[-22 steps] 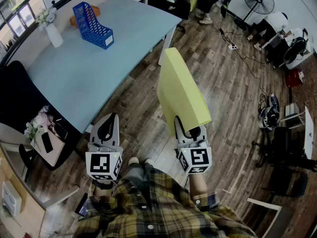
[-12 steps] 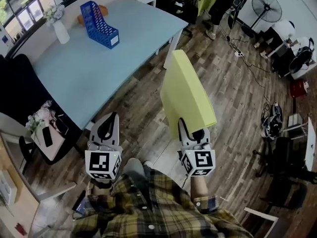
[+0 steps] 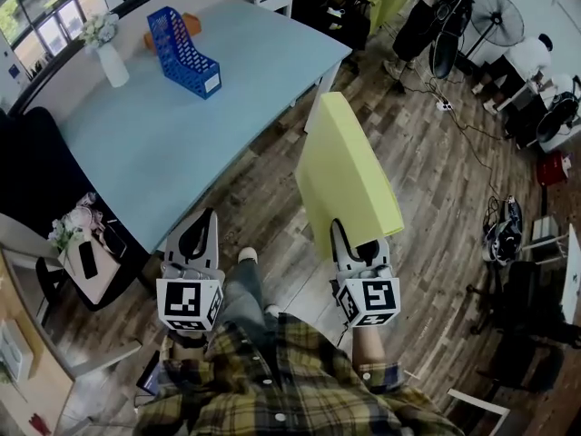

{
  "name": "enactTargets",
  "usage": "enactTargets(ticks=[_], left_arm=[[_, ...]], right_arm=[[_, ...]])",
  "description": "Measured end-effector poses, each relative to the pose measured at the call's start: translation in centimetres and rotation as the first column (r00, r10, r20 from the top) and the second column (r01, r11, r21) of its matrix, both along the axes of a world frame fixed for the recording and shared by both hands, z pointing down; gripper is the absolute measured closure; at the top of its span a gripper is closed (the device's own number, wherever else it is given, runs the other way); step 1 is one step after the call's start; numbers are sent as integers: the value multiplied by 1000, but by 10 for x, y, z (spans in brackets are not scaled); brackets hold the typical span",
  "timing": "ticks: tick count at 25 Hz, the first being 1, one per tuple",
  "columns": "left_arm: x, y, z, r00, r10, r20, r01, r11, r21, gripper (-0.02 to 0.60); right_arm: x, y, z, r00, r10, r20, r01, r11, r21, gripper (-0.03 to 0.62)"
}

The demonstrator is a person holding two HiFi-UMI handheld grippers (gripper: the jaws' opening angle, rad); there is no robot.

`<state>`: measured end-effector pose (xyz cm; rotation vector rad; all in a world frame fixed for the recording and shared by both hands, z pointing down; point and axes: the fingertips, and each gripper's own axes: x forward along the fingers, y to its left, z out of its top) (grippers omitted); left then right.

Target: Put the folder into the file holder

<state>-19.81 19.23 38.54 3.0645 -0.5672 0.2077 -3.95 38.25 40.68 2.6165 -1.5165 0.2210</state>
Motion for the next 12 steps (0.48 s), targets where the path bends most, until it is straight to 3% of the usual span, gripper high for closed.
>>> enactTargets(ticks=[12], left_arm=[[77, -105, -11, 1000, -3, -22, 3, 1000, 4, 588]], right_arm=[[72, -117, -14, 999, -42, -15, 42, 999, 15, 428]])
